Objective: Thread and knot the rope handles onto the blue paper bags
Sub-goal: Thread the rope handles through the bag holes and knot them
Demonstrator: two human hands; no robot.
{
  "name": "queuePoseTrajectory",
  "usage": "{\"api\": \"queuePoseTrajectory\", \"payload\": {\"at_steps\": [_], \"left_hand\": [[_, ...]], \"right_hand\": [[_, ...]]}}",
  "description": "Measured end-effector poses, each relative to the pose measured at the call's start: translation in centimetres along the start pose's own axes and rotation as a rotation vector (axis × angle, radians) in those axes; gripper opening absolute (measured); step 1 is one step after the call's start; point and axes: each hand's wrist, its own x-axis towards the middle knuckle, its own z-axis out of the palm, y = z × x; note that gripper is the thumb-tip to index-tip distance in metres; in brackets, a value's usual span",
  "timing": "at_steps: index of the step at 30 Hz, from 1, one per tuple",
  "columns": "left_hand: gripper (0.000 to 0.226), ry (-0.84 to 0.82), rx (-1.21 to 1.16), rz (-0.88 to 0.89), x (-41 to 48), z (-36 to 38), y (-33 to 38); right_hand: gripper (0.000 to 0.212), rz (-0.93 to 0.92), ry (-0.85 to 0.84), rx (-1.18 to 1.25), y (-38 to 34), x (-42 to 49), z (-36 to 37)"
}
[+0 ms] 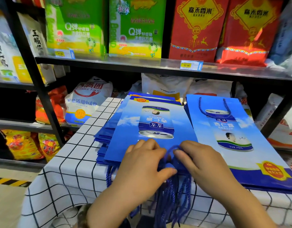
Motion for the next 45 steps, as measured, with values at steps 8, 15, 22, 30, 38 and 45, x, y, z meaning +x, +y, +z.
{"api": "queuePoseTrajectory", "payload": {"at_steps": [8,15,22,30,38,45], "left_hand": [[0.028,-0.094,-0.689,-0.266,1.7,-3.6,-1.8],[0.030,-0.055,-0.947,-0.281,4.3,-6.8,-2.4],[0.028,-0.072,-1.014,-0.268,6.3,-7.6,-0.6],[0.027,-0.072,-1.009,-0.322,6.7,-7.3,-1.3],[0.067,-0.018,-0.066,-0.070,-1.2,-5.4,-7.0],[0.078,0.066,-0.066,-0.020,-3.9,-3.0,-7.1]], "right_hand": [[0.025,0.247,0.139,0.375,1.0,1.2,-0.3],[0.016,0.099,0.115,0.616,-2.7,1.0,-2.4],[0.018,0.028,-0.308,0.537,-7.1,2.4,0.1],[0.018,0.127,-0.211,0.860,-7.8,3.1,0.2],[0.024,0.205,0.015,0.938,-5.1,3.7,-1.3],[0.026,0.210,-0.006,0.884,-5.7,3.8,1.2]]}}
